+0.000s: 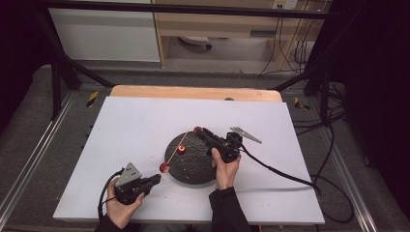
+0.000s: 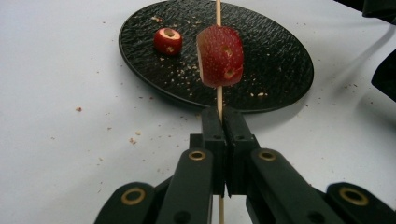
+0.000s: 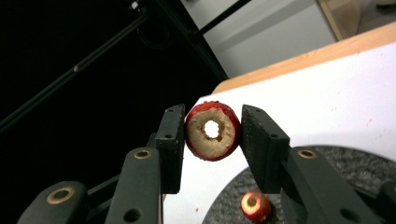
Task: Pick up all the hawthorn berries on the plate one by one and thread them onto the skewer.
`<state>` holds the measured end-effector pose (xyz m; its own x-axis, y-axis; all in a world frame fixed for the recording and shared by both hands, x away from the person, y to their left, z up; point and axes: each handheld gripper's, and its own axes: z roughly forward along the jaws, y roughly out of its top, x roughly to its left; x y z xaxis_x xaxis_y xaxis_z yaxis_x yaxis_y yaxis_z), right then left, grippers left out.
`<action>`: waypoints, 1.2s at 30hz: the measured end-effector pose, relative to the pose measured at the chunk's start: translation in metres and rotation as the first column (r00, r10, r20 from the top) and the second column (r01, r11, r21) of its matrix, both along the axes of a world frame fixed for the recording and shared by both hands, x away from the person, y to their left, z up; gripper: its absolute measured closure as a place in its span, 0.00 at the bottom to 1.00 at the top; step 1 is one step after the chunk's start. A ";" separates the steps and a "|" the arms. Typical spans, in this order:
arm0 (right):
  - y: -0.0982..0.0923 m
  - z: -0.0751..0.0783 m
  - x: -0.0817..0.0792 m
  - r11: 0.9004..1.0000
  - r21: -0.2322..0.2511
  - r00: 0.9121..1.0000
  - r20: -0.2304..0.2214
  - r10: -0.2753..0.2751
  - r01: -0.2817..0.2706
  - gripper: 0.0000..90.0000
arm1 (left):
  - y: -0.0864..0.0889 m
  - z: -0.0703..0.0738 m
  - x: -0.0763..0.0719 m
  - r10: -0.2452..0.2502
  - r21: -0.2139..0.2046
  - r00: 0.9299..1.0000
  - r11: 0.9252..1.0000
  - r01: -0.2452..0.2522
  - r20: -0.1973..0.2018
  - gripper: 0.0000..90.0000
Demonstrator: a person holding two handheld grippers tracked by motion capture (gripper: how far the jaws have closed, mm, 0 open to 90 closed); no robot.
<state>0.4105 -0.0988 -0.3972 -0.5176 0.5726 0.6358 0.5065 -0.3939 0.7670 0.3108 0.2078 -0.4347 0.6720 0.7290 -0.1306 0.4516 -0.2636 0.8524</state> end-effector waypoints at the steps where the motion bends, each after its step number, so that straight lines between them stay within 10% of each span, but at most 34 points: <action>1: -0.001 0.001 0.000 1.000 0.002 1.000 0.004 -0.005 0.005 0.68 | -0.001 0.000 0.000 0.000 -0.001 1.000 1.000 0.000 0.003 0.98; 36: -0.015 0.012 0.009 0.983 0.174 0.998 0.019 -0.065 0.061 0.68 | -0.037 0.009 0.003 -0.041 -0.013 0.998 0.999 0.042 0.038 0.98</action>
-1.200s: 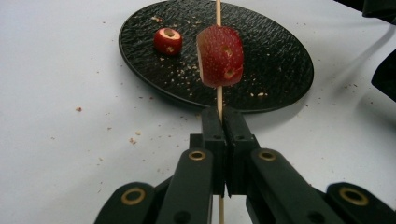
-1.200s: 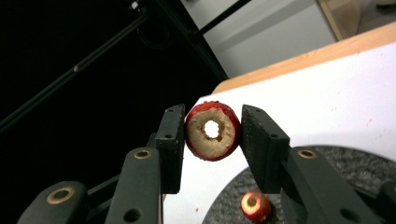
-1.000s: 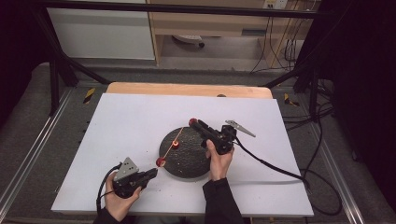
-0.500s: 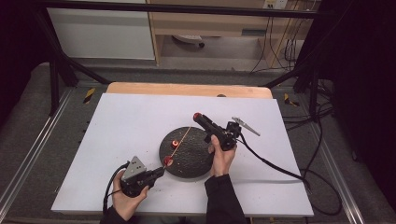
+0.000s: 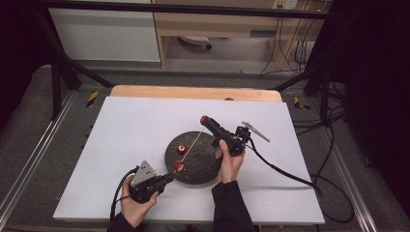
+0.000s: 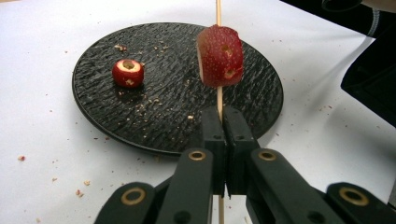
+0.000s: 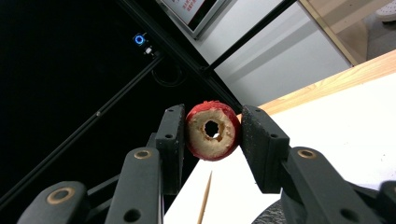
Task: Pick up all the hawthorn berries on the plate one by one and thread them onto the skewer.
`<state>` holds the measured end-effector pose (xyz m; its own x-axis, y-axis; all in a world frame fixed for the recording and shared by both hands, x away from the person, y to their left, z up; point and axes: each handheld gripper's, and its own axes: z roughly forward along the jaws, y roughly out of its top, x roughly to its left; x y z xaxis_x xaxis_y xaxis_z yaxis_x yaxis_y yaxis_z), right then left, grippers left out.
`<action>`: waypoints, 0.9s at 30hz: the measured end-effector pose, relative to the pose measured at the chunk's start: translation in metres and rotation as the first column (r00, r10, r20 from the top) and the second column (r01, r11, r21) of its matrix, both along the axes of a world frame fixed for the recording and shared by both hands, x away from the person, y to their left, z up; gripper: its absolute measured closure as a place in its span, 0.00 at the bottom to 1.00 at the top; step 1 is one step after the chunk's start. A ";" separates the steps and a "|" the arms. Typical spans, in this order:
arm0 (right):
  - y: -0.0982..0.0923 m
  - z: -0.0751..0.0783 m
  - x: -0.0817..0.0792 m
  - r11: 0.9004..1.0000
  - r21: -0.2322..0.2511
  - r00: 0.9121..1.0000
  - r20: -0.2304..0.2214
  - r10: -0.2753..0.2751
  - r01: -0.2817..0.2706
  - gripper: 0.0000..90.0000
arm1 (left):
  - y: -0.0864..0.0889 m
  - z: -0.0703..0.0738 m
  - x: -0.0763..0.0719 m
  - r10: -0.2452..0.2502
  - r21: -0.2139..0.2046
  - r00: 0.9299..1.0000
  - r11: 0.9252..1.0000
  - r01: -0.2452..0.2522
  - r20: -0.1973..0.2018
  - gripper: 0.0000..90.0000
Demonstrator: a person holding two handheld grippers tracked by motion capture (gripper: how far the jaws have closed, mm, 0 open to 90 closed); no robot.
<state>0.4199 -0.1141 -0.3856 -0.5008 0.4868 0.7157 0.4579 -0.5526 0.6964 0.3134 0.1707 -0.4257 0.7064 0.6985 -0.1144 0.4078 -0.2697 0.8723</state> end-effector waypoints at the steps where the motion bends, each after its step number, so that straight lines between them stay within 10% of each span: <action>1: 0.000 0.000 0.000 1.000 0.002 1.000 0.000 0.001 -0.001 0.68 | 0.000 0.000 0.000 0.001 -0.001 1.000 1.000 -0.001 0.000 0.98; 27: 0.002 -0.002 -0.003 1.000 0.010 1.000 -0.001 0.010 -0.010 0.68 | -0.002 -0.001 0.001 0.020 -0.010 1.000 1.000 -0.020 0.011 0.98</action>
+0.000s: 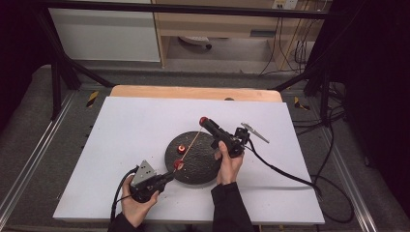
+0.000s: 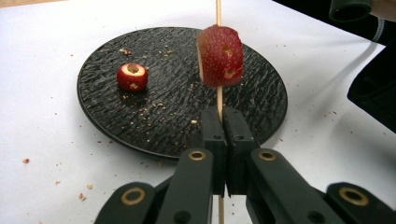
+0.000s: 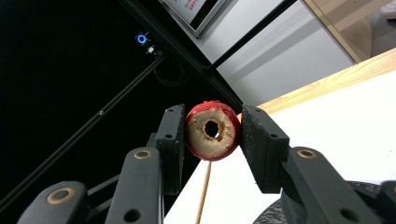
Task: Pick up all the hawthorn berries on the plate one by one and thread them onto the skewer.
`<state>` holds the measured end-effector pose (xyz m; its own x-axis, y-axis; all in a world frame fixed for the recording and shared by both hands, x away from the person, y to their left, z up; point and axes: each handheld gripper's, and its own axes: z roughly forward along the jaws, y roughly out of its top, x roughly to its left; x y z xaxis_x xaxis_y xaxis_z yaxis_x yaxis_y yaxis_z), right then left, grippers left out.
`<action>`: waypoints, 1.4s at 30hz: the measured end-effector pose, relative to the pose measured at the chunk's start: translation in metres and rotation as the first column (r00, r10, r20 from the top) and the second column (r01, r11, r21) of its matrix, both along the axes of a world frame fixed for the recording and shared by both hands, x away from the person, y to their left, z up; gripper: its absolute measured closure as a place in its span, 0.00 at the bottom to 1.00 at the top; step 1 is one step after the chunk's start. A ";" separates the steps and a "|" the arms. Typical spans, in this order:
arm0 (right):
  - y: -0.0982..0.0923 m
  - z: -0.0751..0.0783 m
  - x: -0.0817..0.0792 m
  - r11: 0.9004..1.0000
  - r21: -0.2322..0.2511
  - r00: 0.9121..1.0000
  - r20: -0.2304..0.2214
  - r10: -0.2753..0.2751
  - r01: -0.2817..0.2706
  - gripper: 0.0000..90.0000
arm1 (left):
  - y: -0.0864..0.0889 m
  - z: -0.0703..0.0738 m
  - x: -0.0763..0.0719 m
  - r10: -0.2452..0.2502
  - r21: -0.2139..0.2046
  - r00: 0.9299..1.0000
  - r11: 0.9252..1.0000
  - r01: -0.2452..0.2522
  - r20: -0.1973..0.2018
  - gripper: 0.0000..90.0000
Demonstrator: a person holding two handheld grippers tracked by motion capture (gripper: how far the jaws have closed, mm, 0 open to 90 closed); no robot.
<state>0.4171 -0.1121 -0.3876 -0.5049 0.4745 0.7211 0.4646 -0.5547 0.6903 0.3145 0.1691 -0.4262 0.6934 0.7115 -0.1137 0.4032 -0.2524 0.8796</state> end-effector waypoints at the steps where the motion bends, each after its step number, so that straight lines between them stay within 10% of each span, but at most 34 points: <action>1: 0.000 0.000 0.000 1.000 0.001 1.000 0.001 0.000 0.000 0.68 | -0.001 0.000 0.000 0.002 -0.003 1.000 1.000 -0.002 -0.002 0.98; 42: 0.006 -0.009 -0.007 1.000 -0.012 1.000 -0.005 0.019 -0.019 0.69 | -0.027 0.010 0.017 0.038 -0.029 0.999 0.999 -0.037 0.004 0.98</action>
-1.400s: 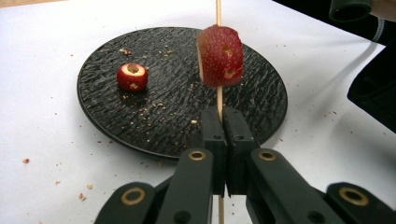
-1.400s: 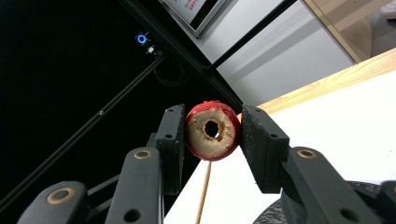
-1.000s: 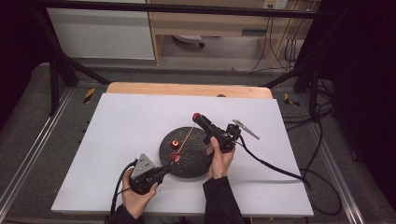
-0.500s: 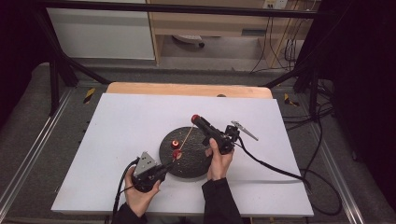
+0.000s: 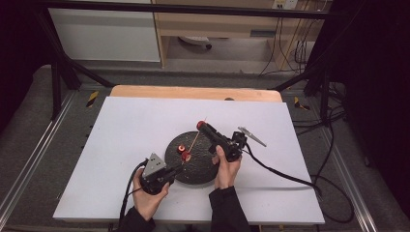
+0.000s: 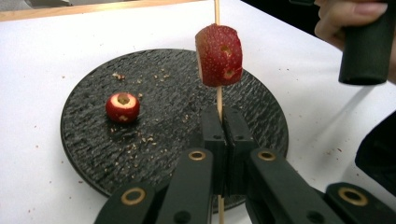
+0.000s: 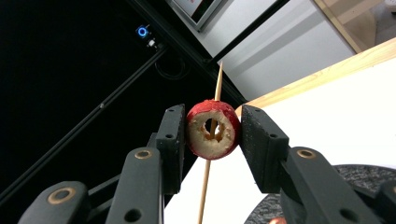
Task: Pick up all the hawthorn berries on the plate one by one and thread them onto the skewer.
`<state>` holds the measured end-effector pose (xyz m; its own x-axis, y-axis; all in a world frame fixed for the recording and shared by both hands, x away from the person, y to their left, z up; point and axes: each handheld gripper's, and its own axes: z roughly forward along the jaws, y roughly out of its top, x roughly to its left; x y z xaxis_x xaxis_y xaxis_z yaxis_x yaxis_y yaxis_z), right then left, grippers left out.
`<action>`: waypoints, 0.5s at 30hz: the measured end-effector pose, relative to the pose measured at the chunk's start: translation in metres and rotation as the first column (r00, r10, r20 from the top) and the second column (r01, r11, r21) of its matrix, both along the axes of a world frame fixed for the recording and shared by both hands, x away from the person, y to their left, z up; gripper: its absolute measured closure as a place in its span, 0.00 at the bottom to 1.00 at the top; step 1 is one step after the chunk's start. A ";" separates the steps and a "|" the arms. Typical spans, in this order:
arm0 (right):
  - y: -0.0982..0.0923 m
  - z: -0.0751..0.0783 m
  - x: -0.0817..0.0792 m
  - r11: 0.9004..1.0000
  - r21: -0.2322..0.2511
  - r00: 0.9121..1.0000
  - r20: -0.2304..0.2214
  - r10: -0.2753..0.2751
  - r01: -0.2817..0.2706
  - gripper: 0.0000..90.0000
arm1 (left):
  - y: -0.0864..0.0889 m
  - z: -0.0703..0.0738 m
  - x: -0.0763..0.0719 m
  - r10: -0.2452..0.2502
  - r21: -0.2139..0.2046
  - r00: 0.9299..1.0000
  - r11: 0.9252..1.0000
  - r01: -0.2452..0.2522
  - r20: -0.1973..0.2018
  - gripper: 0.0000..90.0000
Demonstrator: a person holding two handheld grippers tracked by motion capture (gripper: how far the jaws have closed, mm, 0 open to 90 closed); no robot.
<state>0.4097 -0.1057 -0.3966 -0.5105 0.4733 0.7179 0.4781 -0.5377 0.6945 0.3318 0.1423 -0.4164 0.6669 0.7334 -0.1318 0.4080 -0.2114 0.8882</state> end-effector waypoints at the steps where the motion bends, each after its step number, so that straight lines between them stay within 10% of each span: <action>1: 0.000 -0.001 0.000 1.000 0.000 1.000 0.000 0.001 -0.001 0.69 | 0.000 0.001 0.001 -0.001 0.002 1.000 1.000 0.001 -0.002 0.98; 15: 0.004 -0.007 -0.007 1.000 -0.018 1.000 -0.002 0.020 -0.020 0.69 | -0.005 0.009 0.014 -0.009 -0.003 1.000 1.000 0.009 -0.002 0.98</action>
